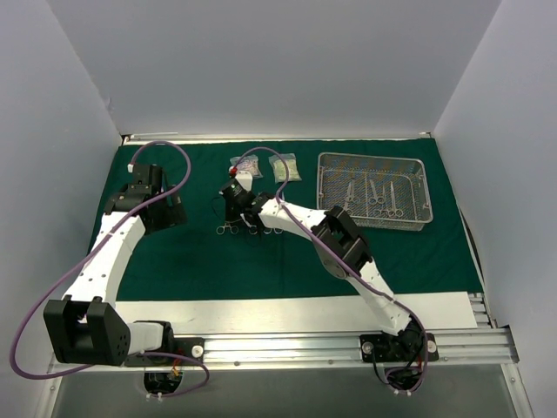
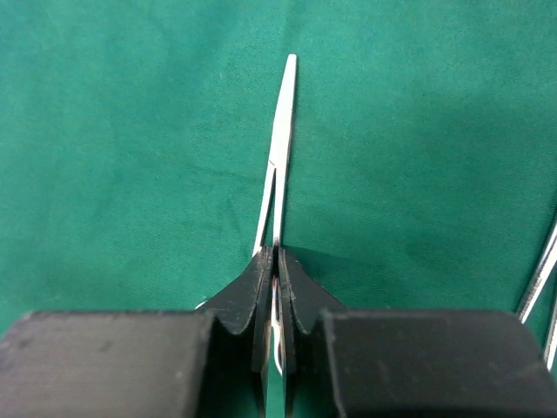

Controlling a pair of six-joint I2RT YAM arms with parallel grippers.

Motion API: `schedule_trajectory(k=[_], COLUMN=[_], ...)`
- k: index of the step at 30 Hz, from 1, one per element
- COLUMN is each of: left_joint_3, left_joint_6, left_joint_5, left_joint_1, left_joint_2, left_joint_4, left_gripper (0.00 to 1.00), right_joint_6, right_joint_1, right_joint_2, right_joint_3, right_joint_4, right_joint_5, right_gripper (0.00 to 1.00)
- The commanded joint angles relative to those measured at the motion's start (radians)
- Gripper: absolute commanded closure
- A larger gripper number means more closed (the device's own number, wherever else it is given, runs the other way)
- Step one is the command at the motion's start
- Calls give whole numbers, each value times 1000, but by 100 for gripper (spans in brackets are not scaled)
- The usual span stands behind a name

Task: Open and lay out the surgical kit
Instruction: Place the medical item in the surgical kit.

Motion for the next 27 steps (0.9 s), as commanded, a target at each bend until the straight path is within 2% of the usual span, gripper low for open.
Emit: schedule_trajectory(k=[1,10,17,20,27], left_joint_3=[23,20,24,27,30], left_joint_6=[-12,-12,-11,-11,-16], left_joint_5=[-14,-14,-14,-17,-19], left_joint_1=[-6,-4,-4,-4,-6], left_joint_2=[-23,-23,-23,-27,-35], left_joint_4=[2,2,-1,-3,-7], left_gripper=[6,6,6,6,6], right_joint_6=[14,38,38,23,-92], right_joint_1=[2,0,-1,-4,-38], right_joint_2=[14,8,-27,-63,-234], right_joint_3=[40,29,23,20,17], right_joint_4=[-11,-4,0,-11,-34], right_joint_5=[35,32,46,58,81], right_gripper=[100,88,83,82,70])
